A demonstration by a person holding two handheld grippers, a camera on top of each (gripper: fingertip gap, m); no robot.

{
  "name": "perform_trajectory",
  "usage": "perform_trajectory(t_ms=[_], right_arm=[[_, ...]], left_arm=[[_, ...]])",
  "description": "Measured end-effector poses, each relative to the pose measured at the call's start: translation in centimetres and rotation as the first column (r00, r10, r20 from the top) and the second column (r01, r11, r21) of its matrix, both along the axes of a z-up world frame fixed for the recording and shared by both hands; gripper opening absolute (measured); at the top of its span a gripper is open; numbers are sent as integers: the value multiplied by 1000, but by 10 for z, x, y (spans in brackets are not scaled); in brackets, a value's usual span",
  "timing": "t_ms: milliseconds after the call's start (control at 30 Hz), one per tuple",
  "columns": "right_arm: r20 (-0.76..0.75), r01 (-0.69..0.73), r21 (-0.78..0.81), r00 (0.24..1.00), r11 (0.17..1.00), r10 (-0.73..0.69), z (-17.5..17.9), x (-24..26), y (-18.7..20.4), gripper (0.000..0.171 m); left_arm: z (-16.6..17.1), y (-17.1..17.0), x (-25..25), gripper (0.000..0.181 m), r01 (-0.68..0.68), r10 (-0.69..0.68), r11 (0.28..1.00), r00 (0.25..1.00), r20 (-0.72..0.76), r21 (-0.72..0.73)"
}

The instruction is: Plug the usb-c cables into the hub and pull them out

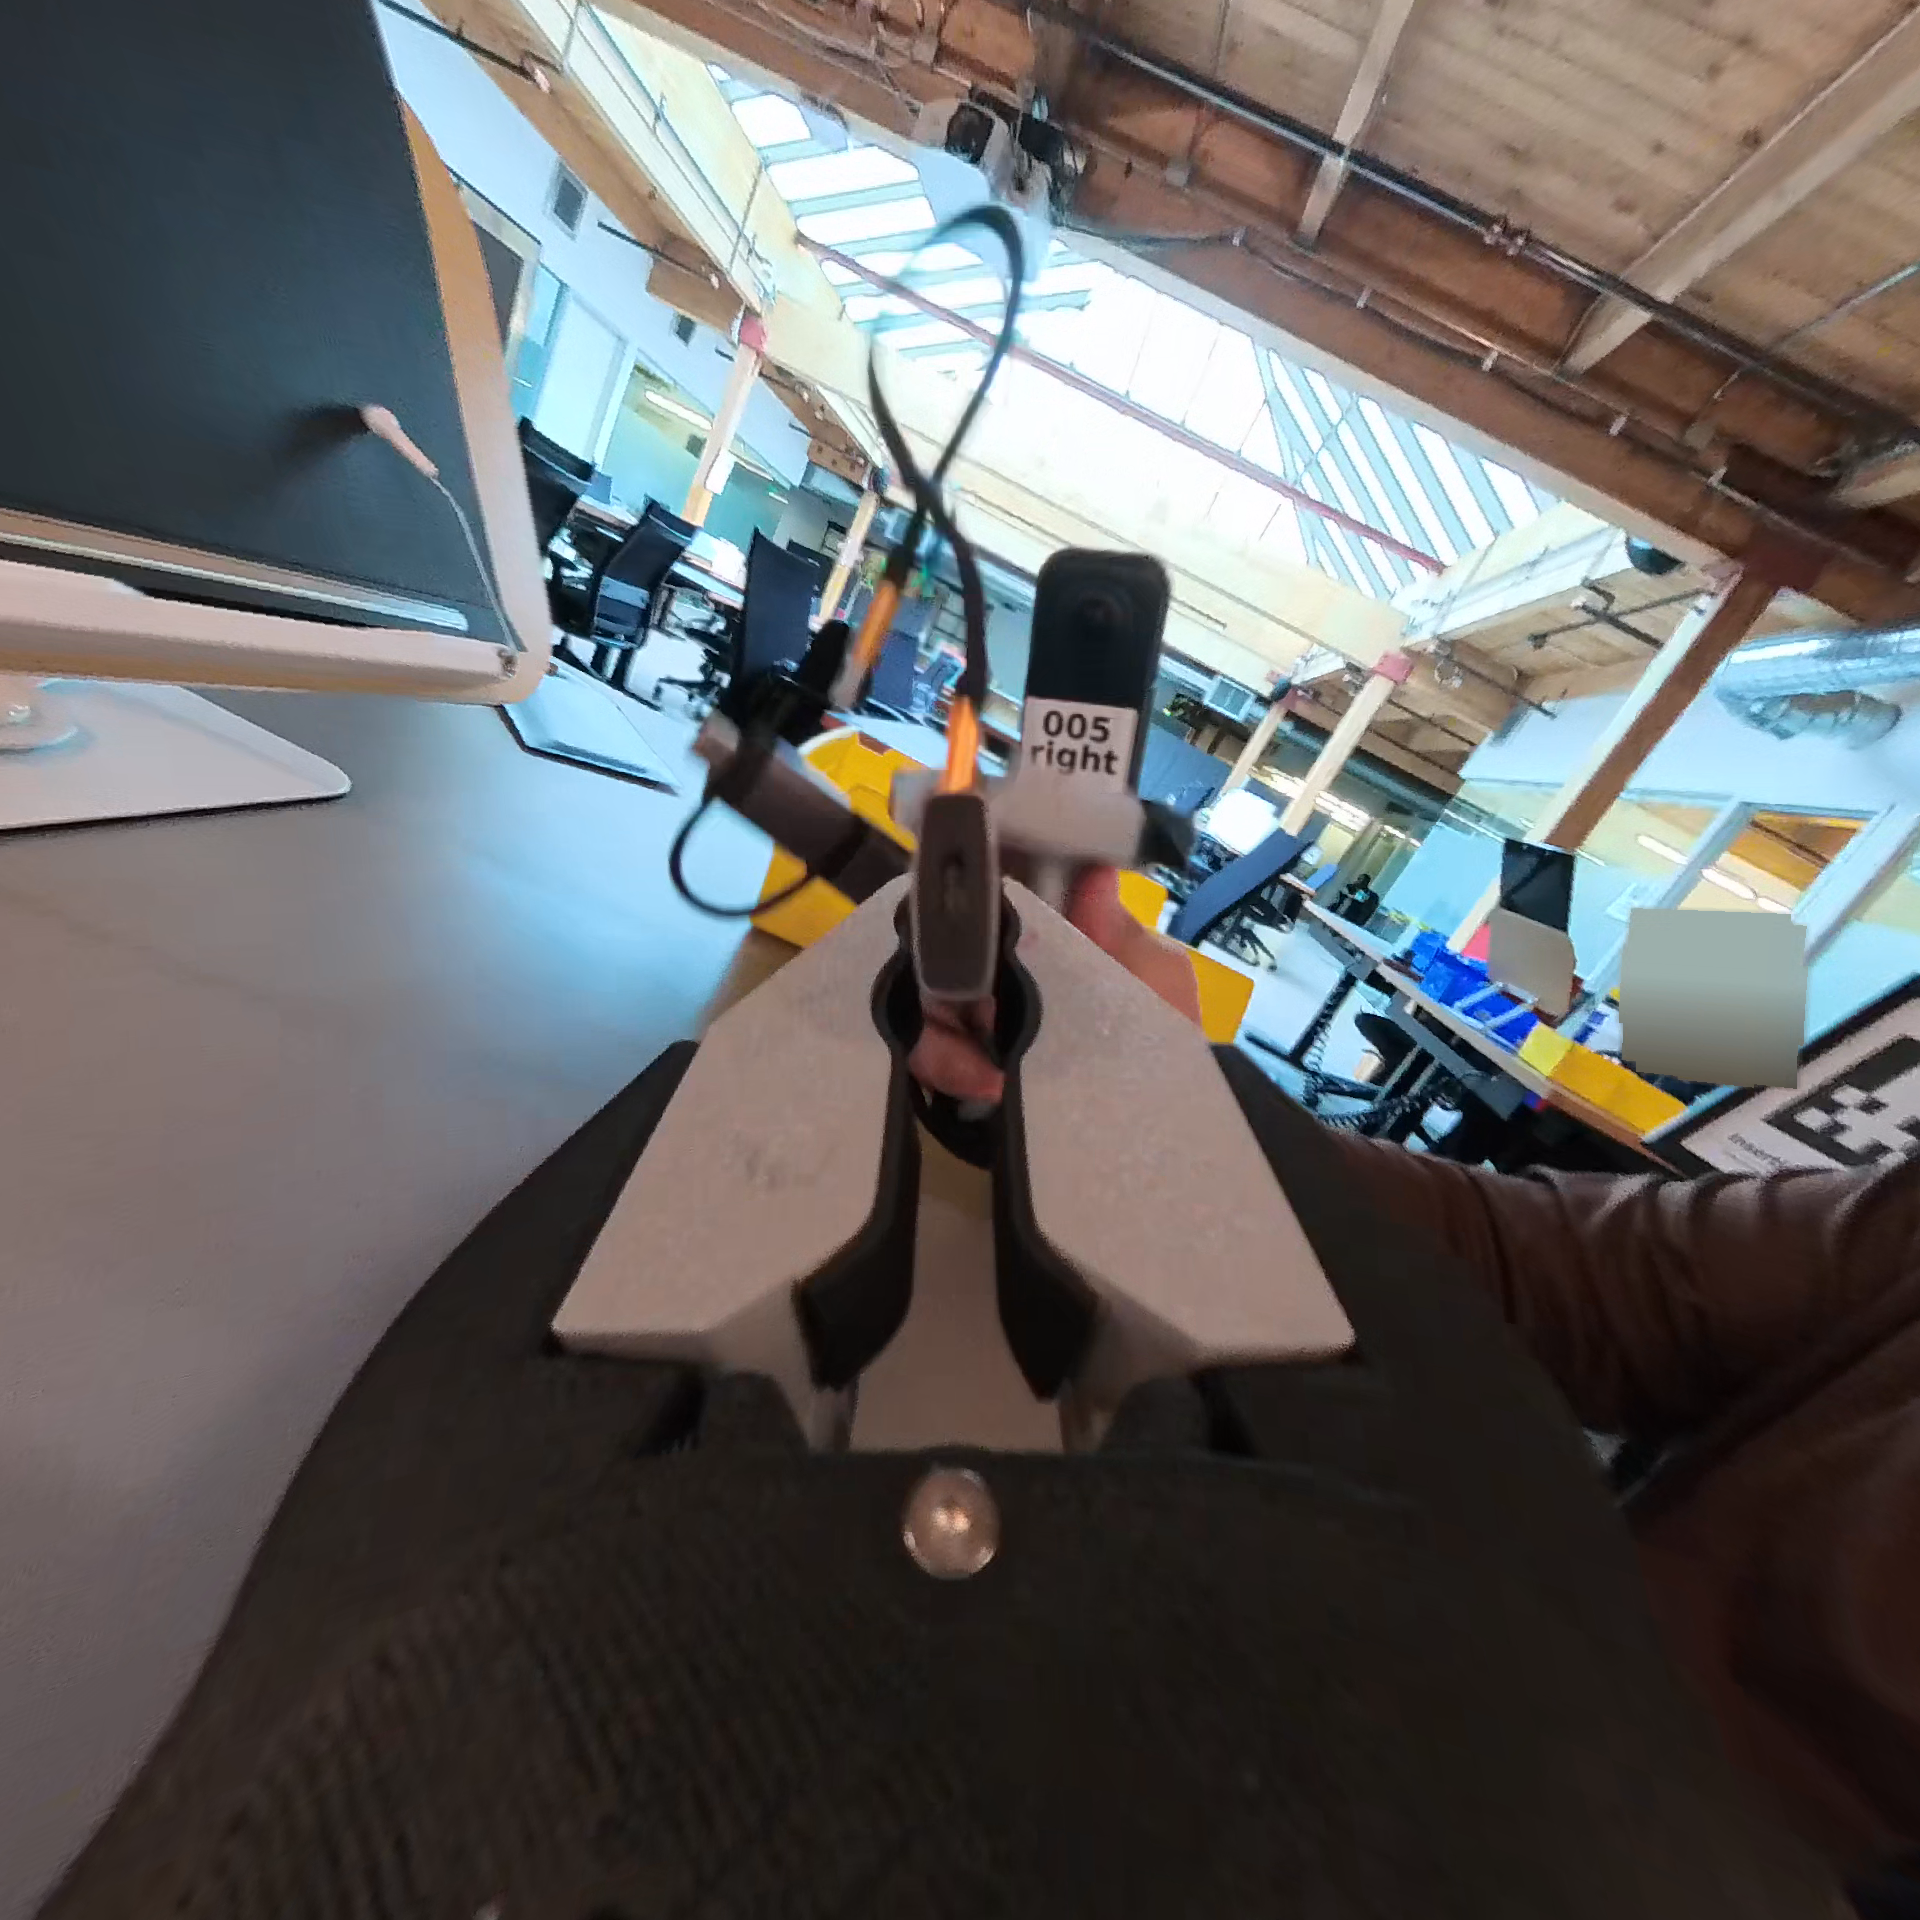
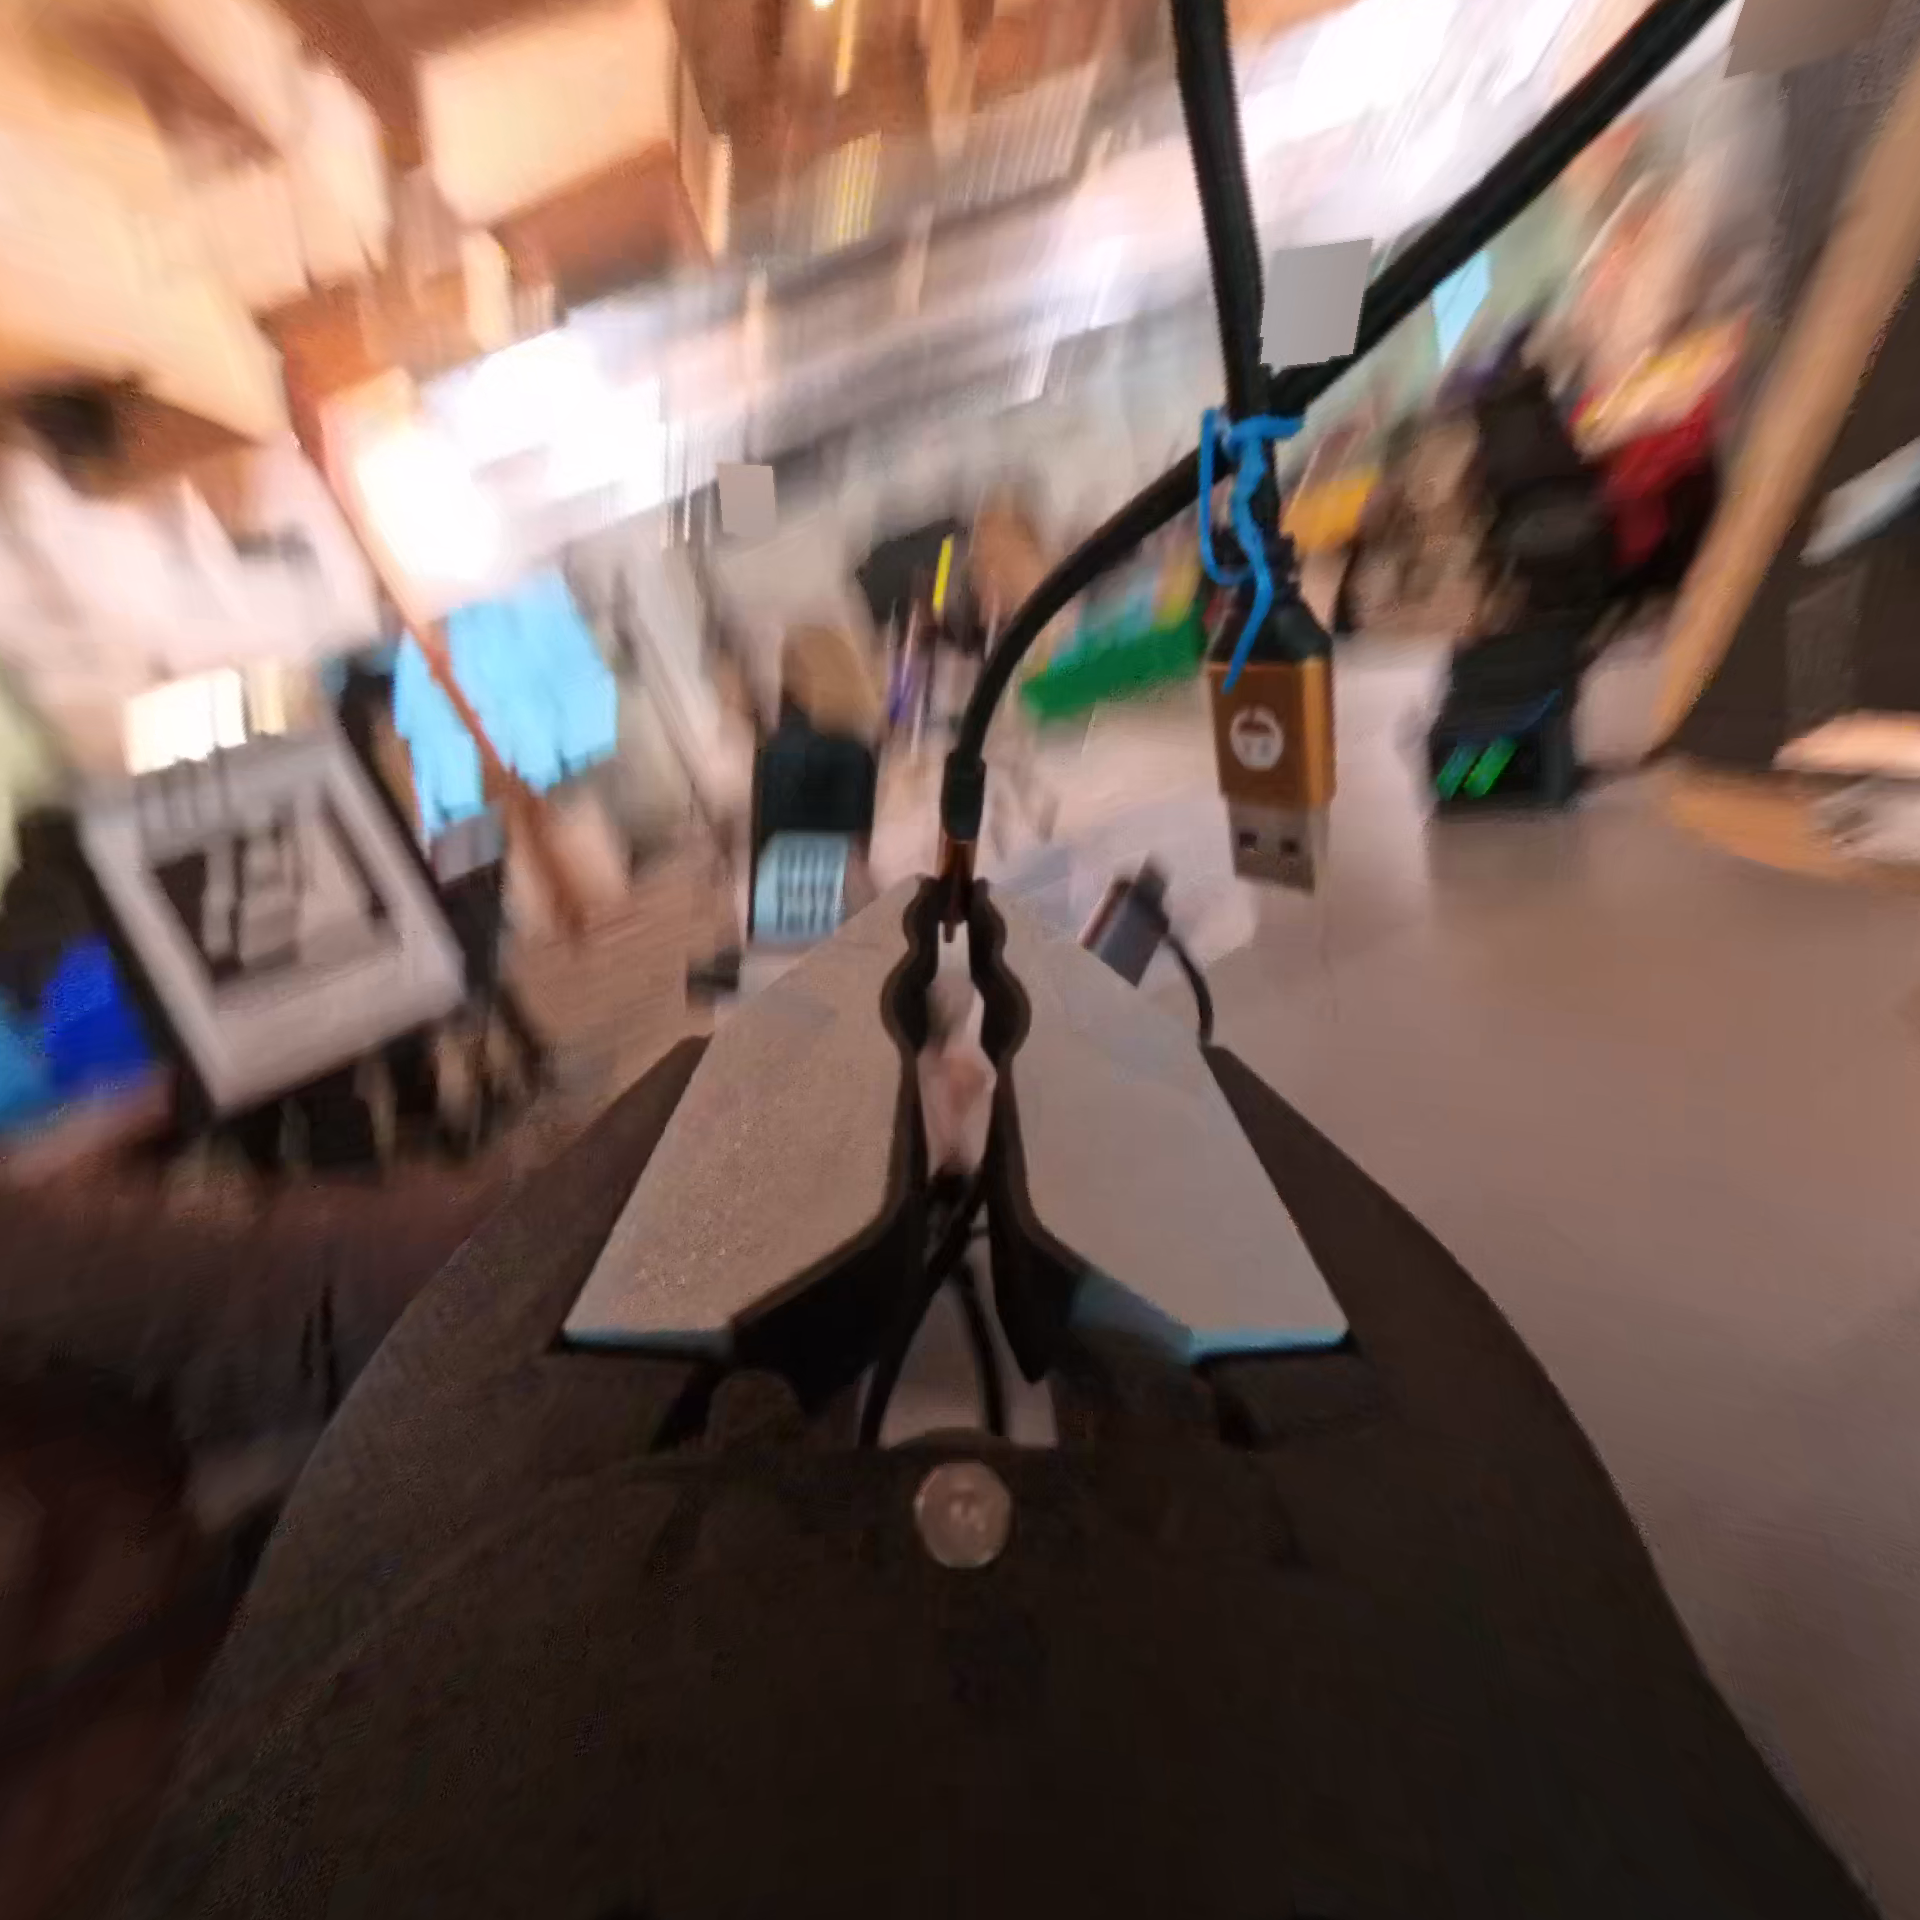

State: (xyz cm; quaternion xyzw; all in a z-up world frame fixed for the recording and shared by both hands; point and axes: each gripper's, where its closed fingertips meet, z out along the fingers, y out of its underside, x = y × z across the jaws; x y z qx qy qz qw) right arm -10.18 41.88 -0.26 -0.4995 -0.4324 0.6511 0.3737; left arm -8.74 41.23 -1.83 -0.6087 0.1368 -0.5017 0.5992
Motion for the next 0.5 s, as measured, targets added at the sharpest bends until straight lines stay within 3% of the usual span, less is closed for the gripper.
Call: perform_trajectory(t_ms=[67, 133, 333, 500], right_arm=[[-237, 94, -212, 961, 973, -145, 34, 31, 44, 1], [-388, 6, -293, 913, 956, -125, 52, 60, 59, 1], [-167, 60, 46, 985, 997, -51, 46, 43, 4, 3], [-48, 120, 203, 992, 972, -113, 63, 93, -21, 2]], left_arm=[[-6, -7, 7, 7, 33, -33, 999, 999, -34, -11], [-10, -11, 17, 7, 36, -36, 999, 996, -82, 4], [-2, -12, 22, 7, 10, 12, 991, 985, -170, 131], [-18, -8, 25, 7, -31, 71, 990, 954, -290, 138]])
